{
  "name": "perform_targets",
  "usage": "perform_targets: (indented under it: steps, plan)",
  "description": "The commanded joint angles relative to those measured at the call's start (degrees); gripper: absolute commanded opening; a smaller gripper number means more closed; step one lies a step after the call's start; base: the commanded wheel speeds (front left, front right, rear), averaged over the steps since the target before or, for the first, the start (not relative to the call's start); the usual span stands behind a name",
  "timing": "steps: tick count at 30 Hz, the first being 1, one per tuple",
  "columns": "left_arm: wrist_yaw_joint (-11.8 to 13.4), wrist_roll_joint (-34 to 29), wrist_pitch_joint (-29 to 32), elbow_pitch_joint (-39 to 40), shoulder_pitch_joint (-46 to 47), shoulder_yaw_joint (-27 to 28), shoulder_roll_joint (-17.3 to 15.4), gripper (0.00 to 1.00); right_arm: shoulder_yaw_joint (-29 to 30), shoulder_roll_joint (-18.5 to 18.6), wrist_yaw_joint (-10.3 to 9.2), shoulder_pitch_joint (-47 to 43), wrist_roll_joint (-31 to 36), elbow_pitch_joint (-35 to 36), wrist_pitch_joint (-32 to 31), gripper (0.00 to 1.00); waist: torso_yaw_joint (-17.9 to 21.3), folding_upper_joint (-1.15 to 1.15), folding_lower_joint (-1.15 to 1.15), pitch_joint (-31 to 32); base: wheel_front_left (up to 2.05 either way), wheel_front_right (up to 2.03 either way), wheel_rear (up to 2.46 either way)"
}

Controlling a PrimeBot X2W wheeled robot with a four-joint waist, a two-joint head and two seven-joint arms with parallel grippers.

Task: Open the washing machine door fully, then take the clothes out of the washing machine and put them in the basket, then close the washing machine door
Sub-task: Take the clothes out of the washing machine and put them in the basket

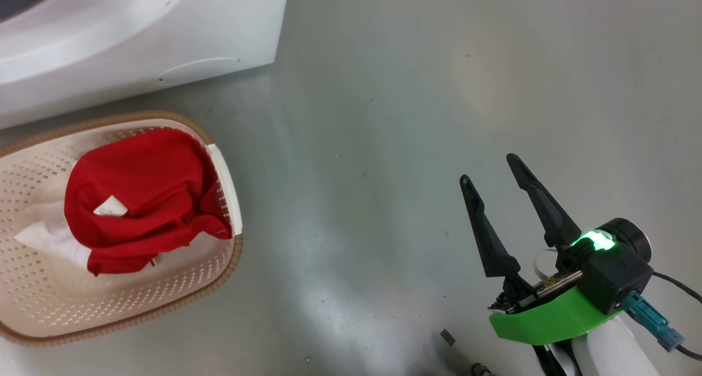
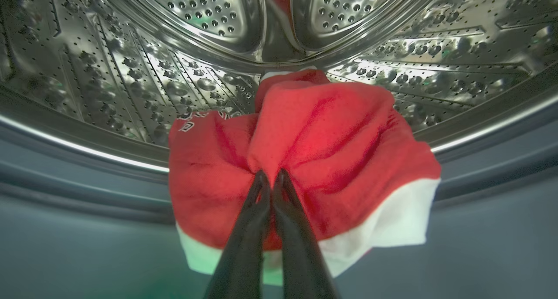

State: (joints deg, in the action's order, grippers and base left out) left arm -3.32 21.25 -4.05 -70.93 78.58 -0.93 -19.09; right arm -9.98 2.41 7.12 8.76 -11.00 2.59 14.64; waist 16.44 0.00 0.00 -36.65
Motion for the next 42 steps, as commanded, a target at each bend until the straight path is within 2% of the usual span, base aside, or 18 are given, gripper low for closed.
perform_targets:
  steps: [1, 10, 15, 19, 25, 29, 42]
  plan:
    - [-0.5, 0.1, -2.1, 2.1, 0.2, 0.2, -3.1, 0.00, -0.9, 0.5, 0.36, 0.3, -0.5, 1.2, 0.4, 1.00, -0.5, 0.00, 0.00, -0.2, 0.00, 0.00, 0.00]
    - [-1.8, -0.2, -9.2, 6.9, -2.3, -0.7, -3.3, 0.00, -0.3, 0.5, 0.36, 0.7, -0.4, 1.3, 0.4, 1.00, -2.0, 0.00, 0.00, -0.8, 0.00, 0.00, 0.00]
    - [-2.2, 0.2, -10.7, 13.4, -6.1, -0.2, -3.0, 0.00, 0.4, 0.5, 0.36, 0.8, -0.2, 1.4, 0.4, 1.00, -3.1, 0.00, 0.00, -1.0, 0.00, 0.00, 0.00]
    - [-2.3, 0.1, -10.9, 21.9, -10.7, 1.0, -2.8, 0.00, 0.7, 0.5, 0.36, 0.9, 0.0, 1.7, 0.4, 1.00, -3.8, 0.00, 0.00, -1.1, 0.00, 0.00, 0.00]
    - [-1.3, -0.3, -10.9, 34.7, -20.0, 2.9, -1.2, 0.00, 1.2, 0.5, 0.36, 1.1, 0.3, 1.7, 0.4, 1.00, -4.9, 0.00, 0.00, -0.9, 0.00, 0.00, 0.00]
    - [0.4, -1.0, -10.9, 44.1, -26.9, 3.5, 0.5, 0.00, 1.8, 0.5, 0.36, 1.2, 0.6, 1.7, 0.4, 1.00, -6.1, 0.00, 0.00, -0.5, 0.00, 0.00, 0.00]
    - [3.4, -0.4, -10.9, 60.4, -44.2, 3.5, 4.8, 0.00, 3.6, 0.5, 0.36, 0.4, 0.9, 2.3, 0.4, 1.00, -8.7, 0.00, 0.00, 3.6, 0.00, 0.00, 0.00]
